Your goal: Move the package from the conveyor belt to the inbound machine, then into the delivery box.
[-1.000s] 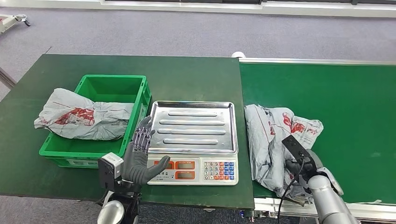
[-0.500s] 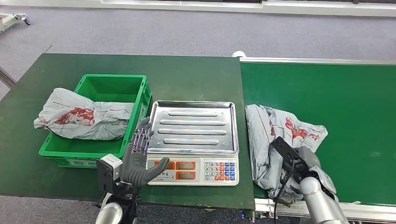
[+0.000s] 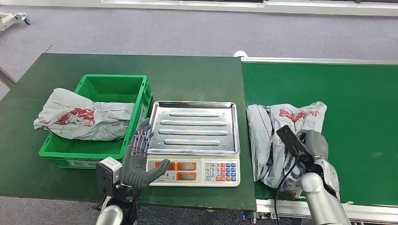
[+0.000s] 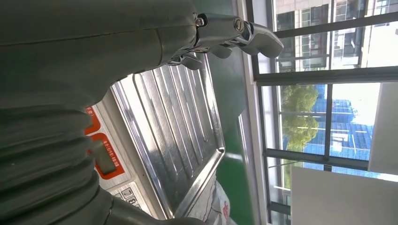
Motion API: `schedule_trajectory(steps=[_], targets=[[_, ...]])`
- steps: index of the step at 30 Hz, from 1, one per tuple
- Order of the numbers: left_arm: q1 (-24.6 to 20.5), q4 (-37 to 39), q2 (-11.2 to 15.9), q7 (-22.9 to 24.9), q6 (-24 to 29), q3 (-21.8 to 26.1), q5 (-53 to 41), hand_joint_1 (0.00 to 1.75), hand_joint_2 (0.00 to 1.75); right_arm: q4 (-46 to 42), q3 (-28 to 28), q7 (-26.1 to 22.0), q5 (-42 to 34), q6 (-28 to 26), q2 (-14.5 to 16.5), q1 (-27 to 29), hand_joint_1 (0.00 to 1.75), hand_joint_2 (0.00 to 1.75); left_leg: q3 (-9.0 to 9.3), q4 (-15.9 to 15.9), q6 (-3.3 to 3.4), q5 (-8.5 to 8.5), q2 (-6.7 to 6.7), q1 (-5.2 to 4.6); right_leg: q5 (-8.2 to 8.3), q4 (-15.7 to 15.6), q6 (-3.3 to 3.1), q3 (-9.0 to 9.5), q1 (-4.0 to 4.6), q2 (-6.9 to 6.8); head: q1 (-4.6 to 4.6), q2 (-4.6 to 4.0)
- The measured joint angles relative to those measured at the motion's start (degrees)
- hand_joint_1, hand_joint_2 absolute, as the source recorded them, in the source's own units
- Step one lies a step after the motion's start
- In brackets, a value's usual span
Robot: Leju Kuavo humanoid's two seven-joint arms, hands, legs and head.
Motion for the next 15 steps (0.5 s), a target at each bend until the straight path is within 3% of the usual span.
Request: schedule_trajectory(steps=[7,15], targets=[[0.0,0.4,-0.5,-1.6,1.7,0.0,-0.4,0.0,1.75,-12.4,1.9,-2.7,-2.9,-2.3,0.3,-2.5,1.75,1.75,-0.03,0.0,0.01,0.02,0.0,0.0,0.01,0.0,0.01,-0.02,-0.03,-0.01,-0.01,0.0],[0.6,0.4,-0.7,-2.0,2.3,0.0,-0.5,0.0,1.75,-14.0,4.5,-3.2,-4.8,-2.4,0.3,-6.6,1.75,1.75,-0.03,0.0,0.04,0.04,-0.05,0.0,0.01,0.0,0.01,0.0,-0.03,-0.05,0.0,0.0]])
